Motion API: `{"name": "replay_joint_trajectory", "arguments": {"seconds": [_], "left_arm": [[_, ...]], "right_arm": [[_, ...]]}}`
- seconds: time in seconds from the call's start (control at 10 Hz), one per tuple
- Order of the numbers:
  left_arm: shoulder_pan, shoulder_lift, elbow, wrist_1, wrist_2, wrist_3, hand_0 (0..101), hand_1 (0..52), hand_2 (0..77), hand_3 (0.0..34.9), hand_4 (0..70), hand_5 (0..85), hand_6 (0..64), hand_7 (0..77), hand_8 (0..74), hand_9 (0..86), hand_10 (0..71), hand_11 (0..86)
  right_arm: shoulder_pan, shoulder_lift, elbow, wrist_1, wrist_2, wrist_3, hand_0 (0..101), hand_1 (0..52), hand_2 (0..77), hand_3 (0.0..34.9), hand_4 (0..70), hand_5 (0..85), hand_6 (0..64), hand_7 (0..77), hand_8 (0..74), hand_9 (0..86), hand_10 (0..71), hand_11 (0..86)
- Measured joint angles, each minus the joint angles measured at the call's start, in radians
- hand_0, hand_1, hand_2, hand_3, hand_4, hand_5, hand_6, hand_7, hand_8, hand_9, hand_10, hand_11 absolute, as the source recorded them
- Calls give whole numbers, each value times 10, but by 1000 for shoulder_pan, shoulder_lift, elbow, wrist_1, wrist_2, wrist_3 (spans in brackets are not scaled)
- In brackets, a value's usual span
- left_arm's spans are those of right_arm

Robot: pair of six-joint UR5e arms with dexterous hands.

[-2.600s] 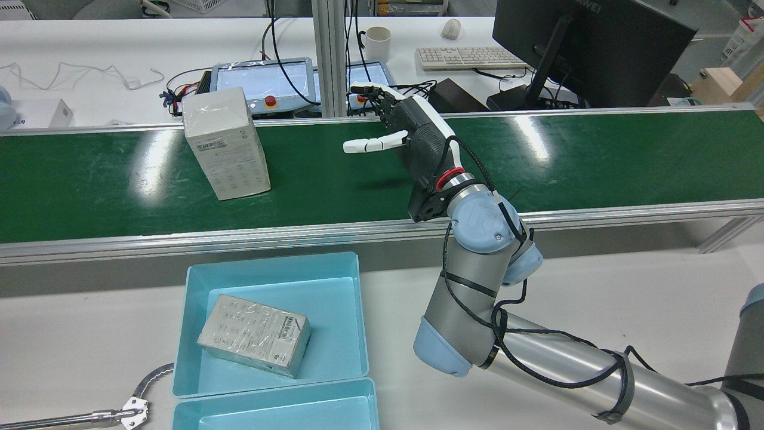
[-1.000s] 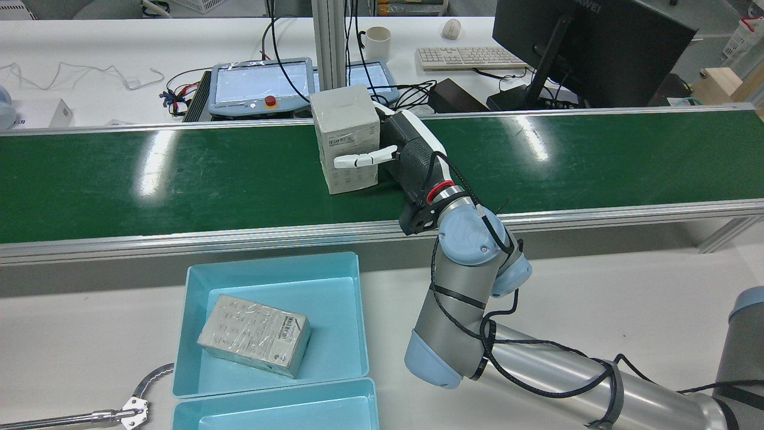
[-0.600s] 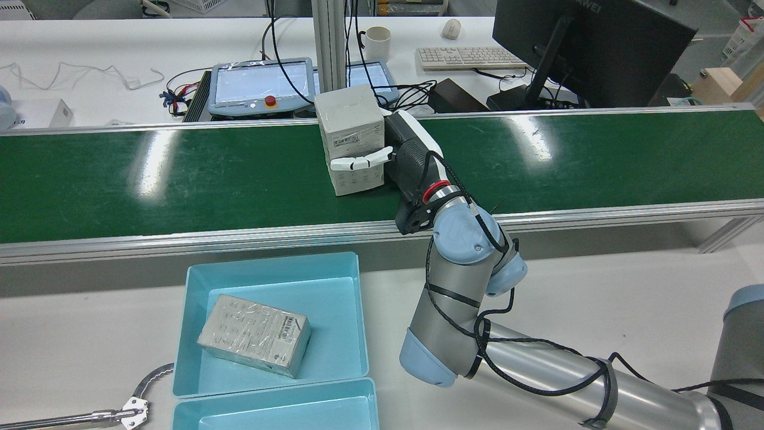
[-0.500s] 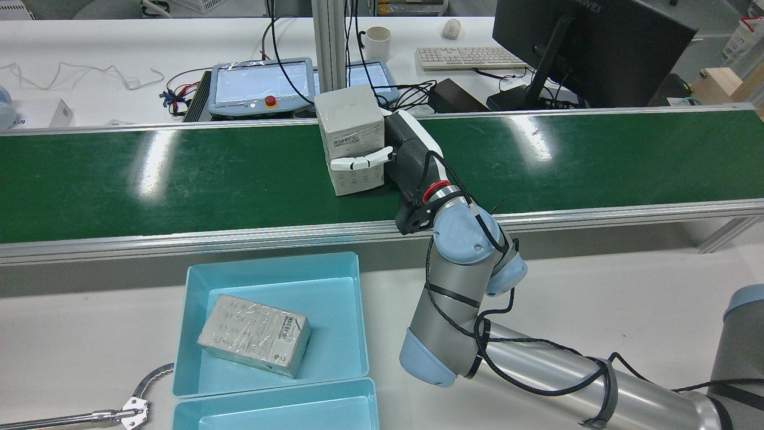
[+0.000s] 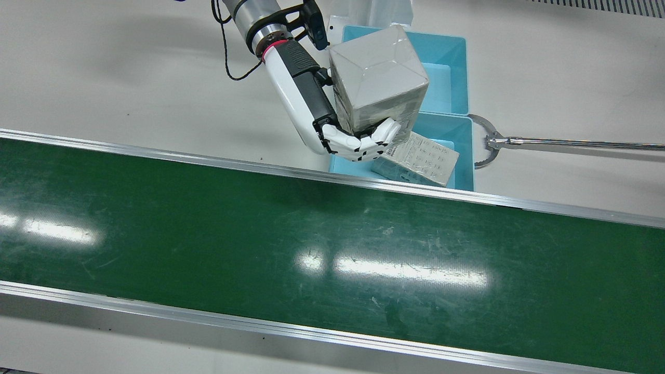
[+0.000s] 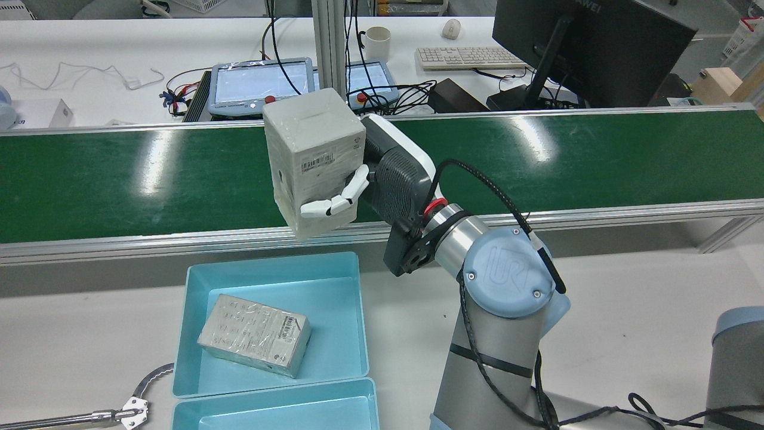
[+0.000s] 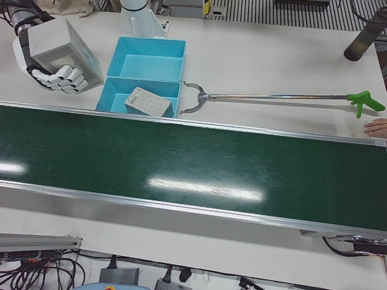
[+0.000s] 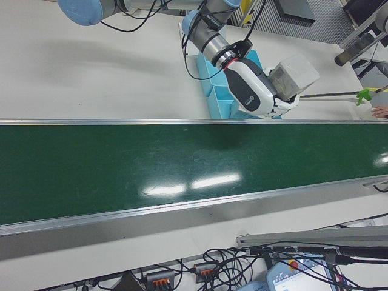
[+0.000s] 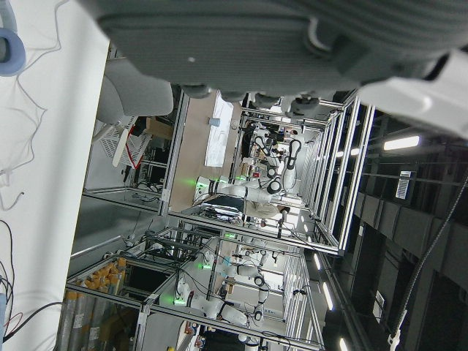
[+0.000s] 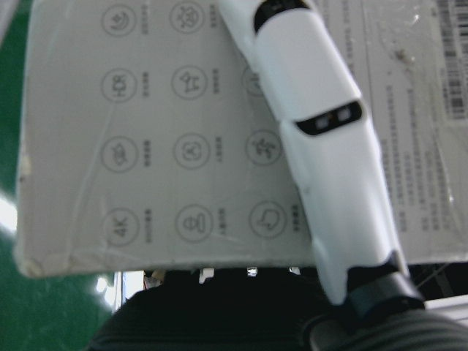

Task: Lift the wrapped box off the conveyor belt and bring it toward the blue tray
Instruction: 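Lift the box off the belt with the right hand, then carry the box with the right hand over the light-blue tray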

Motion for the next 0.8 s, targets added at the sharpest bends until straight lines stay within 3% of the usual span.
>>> {"name": "replay_joint_trajectory", "arguments": {"seconds": [0.2,0.3,0.4,0.5,0.7,0.8], "left_arm": [[0,0,0,0,0,0,0,0,11,0,0,11,5,0,5,0,5,5],[0,0,0,0,0,0,0,0,5,0,0,11,5,5,5,0,5,5],[0,0,0,0,0,0,0,0,5,0,0,11,5,0,5,0,0,5],[0,0,0,0,0,0,0,0,5,0,0,11,5,0,5,0,0,5],[0,0,0,0,0,0,0,0,11,0,0,11,5,5,5,0,5,5],[0,0,0,0,0,0,0,0,5,0,0,11,5,0,5,5,5,5]], "right_arm": [[-55,-29,24,-7,-5,1,561,44,333,0,311,436,371,327,425,409,316,415],[-78,-47,35,-6,-5,3,587,44,333,0,273,480,371,327,404,404,169,327],[-97,-57,43,-4,-5,5,587,44,333,0,273,480,371,327,404,404,169,327],[-120,-61,47,-2,-5,7,540,153,196,0,142,431,393,245,245,284,0,109],[-175,-60,52,-1,-6,5,540,153,196,0,142,431,393,245,245,284,0,109],[-197,-59,57,-1,-6,2,479,218,142,0,109,207,278,164,0,82,0,16]]}}
